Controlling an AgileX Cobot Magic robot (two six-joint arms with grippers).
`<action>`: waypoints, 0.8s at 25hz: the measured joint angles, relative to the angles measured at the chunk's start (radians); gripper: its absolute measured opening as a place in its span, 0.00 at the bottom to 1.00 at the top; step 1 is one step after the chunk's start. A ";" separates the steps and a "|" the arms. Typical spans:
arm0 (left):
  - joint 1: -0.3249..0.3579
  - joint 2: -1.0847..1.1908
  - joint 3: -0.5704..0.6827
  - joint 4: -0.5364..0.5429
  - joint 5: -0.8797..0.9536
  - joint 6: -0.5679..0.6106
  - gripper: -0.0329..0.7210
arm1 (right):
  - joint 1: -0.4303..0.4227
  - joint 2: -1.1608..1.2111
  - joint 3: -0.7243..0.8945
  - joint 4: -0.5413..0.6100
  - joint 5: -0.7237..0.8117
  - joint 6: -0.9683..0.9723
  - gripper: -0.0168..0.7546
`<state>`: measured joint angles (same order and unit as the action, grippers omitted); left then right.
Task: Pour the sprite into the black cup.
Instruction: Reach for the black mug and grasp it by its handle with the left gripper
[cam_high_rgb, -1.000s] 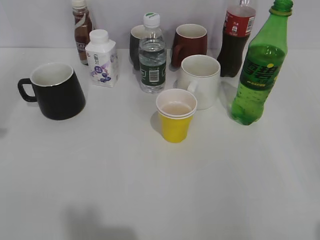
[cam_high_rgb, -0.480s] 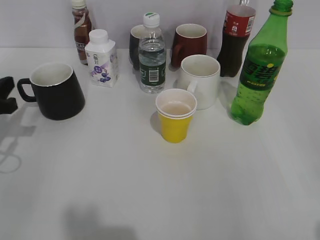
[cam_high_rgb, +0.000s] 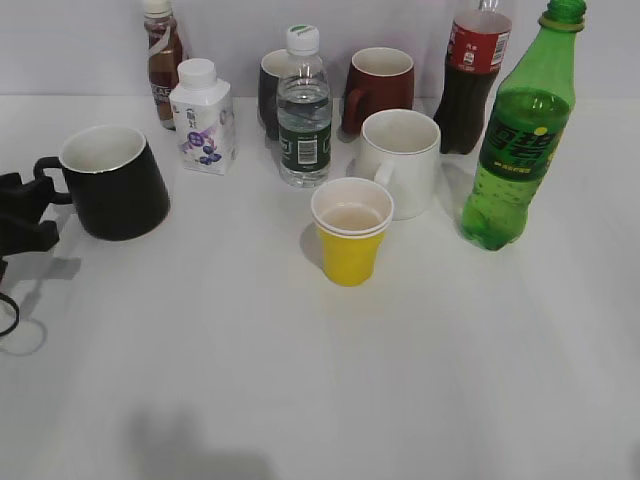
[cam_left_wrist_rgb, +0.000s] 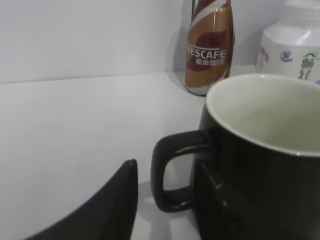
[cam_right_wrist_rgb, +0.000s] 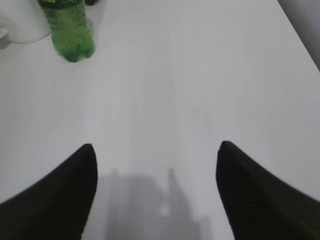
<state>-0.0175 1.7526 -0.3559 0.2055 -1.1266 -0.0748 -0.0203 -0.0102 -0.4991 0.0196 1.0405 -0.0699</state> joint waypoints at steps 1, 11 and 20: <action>0.000 0.013 0.000 0.000 -0.005 0.003 0.45 | 0.000 0.000 0.000 0.000 0.000 0.000 0.74; 0.000 0.089 -0.078 0.001 -0.023 0.014 0.45 | 0.000 0.000 0.000 0.000 0.000 0.000 0.74; 0.000 0.143 -0.214 0.043 0.065 0.016 0.40 | 0.000 0.000 0.000 0.000 0.000 0.000 0.74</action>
<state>-0.0175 1.8955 -0.5701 0.2481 -1.0615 -0.0585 -0.0203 -0.0102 -0.4991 0.0196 1.0405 -0.0699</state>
